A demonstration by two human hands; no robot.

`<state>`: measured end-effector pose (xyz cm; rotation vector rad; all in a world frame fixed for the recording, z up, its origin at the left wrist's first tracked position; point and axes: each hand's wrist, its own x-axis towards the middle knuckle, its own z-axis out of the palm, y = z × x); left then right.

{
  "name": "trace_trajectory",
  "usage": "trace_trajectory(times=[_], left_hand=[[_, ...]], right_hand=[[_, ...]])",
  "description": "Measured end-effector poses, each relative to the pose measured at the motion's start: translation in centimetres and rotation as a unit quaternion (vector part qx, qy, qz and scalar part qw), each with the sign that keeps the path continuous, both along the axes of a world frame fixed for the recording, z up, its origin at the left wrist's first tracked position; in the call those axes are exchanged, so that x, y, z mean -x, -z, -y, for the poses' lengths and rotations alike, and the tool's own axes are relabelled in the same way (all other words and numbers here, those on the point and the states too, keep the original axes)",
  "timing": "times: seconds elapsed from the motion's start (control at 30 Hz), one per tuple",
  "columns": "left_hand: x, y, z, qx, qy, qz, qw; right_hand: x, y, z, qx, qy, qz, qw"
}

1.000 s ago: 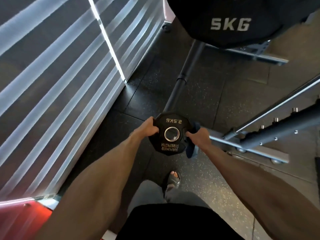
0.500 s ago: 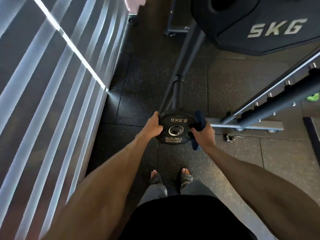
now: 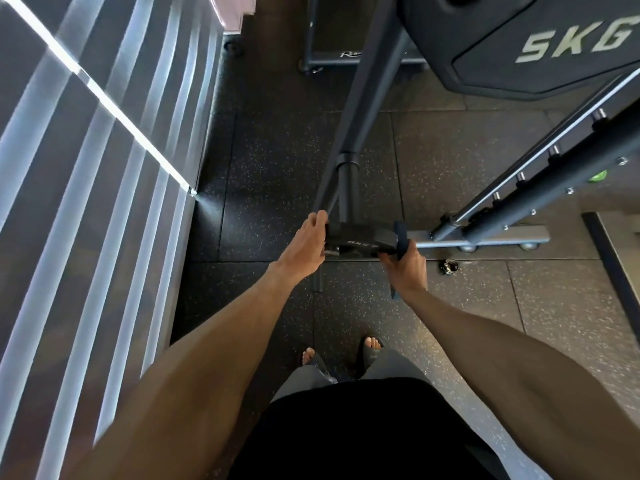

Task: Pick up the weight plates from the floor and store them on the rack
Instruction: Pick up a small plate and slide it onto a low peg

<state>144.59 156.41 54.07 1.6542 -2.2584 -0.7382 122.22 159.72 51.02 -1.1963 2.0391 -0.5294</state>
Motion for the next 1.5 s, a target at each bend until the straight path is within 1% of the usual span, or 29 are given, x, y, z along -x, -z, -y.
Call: trace_trajectory(times=[0.2,0.4,0.63,0.73,0.87,0.93,1.0,1.07,1.13,1.2,1.27,1.3,1.37,1.43,1.5], left_hand=[[0.6,0.1,3.9,0.039,0.007,-0.001,0.999],[0.8,0.1,8.2,0.070,0.002,0.001,0.998],[1.1,0.7,13.9,0.061,-0.034,0.010,0.998],[1.5,0.3,15.1,0.048,-0.063,0.013,0.997],[1.7,-0.1,14.9,0.028,-0.128,-0.019,0.991],[1.2,-0.1,14.1,-0.005,-0.199,-0.036,0.979],[0.8,-0.1,12.5,-0.068,-0.242,-0.011,0.968],[0.4,0.5,10.6,-0.166,-0.220,0.047,0.960],[0.2,1.4,8.4,-0.276,-0.168,0.090,0.942],[0.4,1.9,6.3,-0.357,-0.102,0.099,0.923],[1.1,2.2,4.4,-0.404,-0.018,0.104,0.909],[1.5,2.2,3.6,-0.415,0.028,0.114,0.902],[1.9,2.5,2.2,-0.405,0.108,0.150,0.895],[2.0,3.2,1.1,-0.384,0.150,0.172,0.895],[2.2,3.4,0.2,-0.369,0.170,0.179,0.896]], right_hand=[[-0.7,1.2,2.9,-0.008,0.041,0.026,0.999],[-0.4,1.8,7.8,0.001,0.023,0.019,1.000],[-0.5,1.9,13.6,0.008,0.030,0.024,0.999],[-0.5,1.9,15.2,0.000,0.023,0.020,1.000],[-0.1,1.4,15.2,-0.042,0.014,0.031,0.999],[0.2,1.2,14.2,-0.061,0.011,0.027,0.998],[0.3,0.5,12.8,-0.076,0.001,0.015,0.997],[0.3,-0.3,11.4,-0.097,-0.003,0.000,0.995],[0.5,-1.0,10.2,-0.123,-0.005,-0.018,0.992],[0.7,-1.5,9.3,-0.164,0.011,-0.020,0.986],[0.9,-1.8,8.5,-0.191,0.044,0.002,0.981],[0.9,-2.1,8.1,-0.200,0.065,0.020,0.977],[0.7,-2.7,7.6,-0.213,0.109,0.065,0.969],[0.3,-3.6,7.3,-0.223,0.137,0.111,0.959],[-0.1,-4.4,7.1,-0.236,0.155,0.151,0.947]])
